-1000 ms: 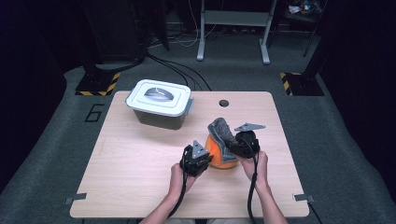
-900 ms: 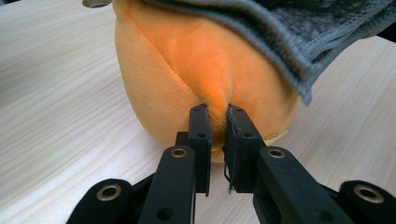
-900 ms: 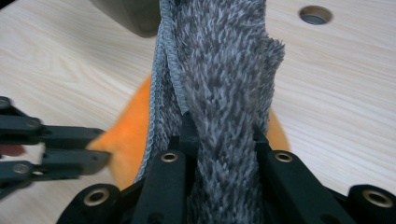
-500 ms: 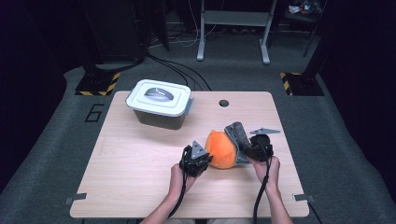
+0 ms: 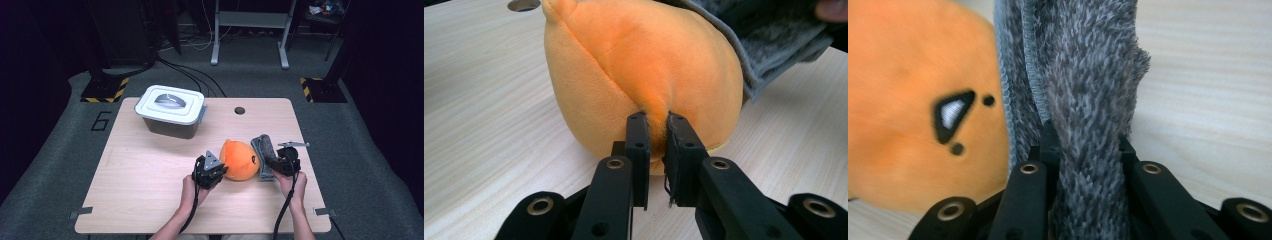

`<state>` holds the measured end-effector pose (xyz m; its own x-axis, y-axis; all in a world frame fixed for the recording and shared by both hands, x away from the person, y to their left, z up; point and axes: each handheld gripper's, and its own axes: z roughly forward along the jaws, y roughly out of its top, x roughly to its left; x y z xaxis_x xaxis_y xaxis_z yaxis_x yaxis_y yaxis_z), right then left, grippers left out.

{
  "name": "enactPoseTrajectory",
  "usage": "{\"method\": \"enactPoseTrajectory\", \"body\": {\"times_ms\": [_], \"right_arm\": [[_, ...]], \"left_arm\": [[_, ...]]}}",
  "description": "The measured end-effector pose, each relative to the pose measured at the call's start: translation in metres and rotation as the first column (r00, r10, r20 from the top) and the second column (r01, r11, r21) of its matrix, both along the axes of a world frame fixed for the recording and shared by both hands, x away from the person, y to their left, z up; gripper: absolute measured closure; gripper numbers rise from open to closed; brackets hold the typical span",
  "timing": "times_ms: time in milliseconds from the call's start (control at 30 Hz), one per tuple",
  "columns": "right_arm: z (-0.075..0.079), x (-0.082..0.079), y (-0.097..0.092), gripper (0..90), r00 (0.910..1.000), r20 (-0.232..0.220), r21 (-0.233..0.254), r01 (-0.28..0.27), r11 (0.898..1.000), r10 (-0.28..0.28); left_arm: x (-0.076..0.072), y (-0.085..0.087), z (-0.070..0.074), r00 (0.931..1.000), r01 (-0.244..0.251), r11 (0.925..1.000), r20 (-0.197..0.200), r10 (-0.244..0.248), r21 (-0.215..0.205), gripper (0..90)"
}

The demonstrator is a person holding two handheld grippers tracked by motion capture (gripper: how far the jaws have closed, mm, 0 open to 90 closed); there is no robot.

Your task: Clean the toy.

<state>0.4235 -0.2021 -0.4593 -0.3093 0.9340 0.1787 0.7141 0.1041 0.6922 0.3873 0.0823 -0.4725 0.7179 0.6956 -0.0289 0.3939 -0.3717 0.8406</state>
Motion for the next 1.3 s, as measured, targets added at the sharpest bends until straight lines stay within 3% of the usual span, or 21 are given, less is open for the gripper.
{"method": "enactPoseTrajectory", "body": {"times_ms": [67, 200, 300, 500, 867, 1033, 1133, 1233, 1267, 1300], "right_arm": [[0.005, -0.002, -0.001, 76.0, 0.9999, 0.015, 0.003, -0.003, 1.0, 0.003], [0.034, -0.01, 0.007, 76.0, 0.9961, 0.077, 0.031, -0.046, 0.998, 0.044], [0.043, -0.011, 0.015, 76.0, 0.9927, 0.101, 0.025, -0.069, 0.997, 0.066], [0.062, -0.012, 0.051, 75.9, 0.9772, 0.127, 0.009, -0.173, 0.985, 0.17], [0.058, -0.004, 0.09, 75.6, 0.9595, 0.098, -0.045, -0.261, 0.964, 0.264], [0.049, 0.0, 0.097, 75.5, 0.9623, 0.067, -0.084, -0.258, 0.963, 0.263], [0.047, 0.0, 0.099, 75.5, 0.9657, 0.062, -0.075, -0.247, 0.966, 0.252], [0.047, -0.001, 0.098, 75.3, 0.9658, 0.069, -0.086, -0.244, 0.966, 0.25], [0.047, -0.001, 0.096, 75.2, 0.9604, 0.08, -0.103, -0.258, 0.961, 0.267], [0.048, -0.002, 0.097, 75.2, 0.9675, 0.068, -0.091, -0.237, 0.967, 0.244]], "left_arm": [[0.0, 0.0, 0.0, 1.0, -0.001, 1.0, 0.002, 0.001, -0.001, 81.0], [-0.001, -0.001, 0.0, 1.0, 0.001, 1.0, 0.005, -0.001, -0.002, 81.1], [-0.001, -0.002, 0.0, 1.0, 0.0, 1.0, 0.008, 0.0, -0.001, 81.0], [-0.001, -0.002, 0.001, 0.9999, 0.002, 1.0, 0.013, -0.002, 0.006, 81.0], [-0.002, -0.004, 0.002, 0.9998, 0.008, 0.9999, 0.019, -0.008, 0.008, 80.9], [-0.001, -0.006, 0.001, 0.9997, 0.023, 0.9996, 0.009, -0.023, 0.019, 80.9], [0.0, -0.004, 0.0, 0.9999, 0.016, 0.9998, -0.004, -0.016, 0.01, 80.9], [0.0, -0.004, 0.0, 0.9999, 0.01, 0.9999, -0.005, -0.01, 0.012, 80.9], [0.0, -0.003, 0.0, 0.9999, 0.01, 0.9998, -0.005, -0.01, 0.015, 80.9], [0.0, -0.003, -0.001, 1.0, 0.004, 1.0, -0.005, -0.004, 0.004, 80.9]]}}
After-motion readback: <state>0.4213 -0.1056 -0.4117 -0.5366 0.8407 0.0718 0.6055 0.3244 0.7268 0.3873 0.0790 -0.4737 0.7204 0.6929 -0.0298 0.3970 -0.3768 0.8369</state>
